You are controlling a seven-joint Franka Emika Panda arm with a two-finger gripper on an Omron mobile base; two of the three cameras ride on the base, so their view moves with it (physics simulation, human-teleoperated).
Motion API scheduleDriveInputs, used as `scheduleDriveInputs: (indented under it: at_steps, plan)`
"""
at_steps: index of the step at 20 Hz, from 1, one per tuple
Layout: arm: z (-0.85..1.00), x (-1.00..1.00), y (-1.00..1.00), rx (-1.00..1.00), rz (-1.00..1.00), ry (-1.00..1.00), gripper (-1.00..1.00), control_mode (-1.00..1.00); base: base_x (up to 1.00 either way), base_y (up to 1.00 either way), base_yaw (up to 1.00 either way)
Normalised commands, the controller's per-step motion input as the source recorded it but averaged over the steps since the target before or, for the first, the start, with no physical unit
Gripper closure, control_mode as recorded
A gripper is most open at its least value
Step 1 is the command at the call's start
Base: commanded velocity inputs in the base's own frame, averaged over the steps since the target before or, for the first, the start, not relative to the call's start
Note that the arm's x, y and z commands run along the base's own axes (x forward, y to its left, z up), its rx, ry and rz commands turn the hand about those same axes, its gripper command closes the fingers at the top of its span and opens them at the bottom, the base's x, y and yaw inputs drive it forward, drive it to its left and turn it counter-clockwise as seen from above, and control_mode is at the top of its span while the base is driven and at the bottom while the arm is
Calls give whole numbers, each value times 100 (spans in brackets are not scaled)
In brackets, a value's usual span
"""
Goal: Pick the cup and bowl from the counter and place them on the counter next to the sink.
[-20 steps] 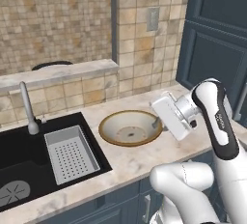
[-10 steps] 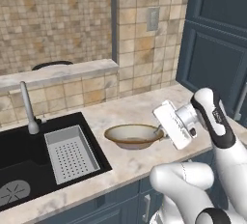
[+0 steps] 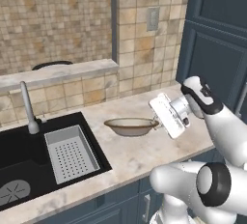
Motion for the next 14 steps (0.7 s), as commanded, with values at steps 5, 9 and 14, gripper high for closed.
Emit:
scheduleDriveInputs:
  at_steps: [5,9,14]
  plan:
    - [-11,2,0,0,0,-20,100,-100,0,0,0]
    - [-34,14,0,-4,0,-42,100,-100,0,0,0]
    - [-14,14,0,-6,0,-48,100,-100,0,0,0]
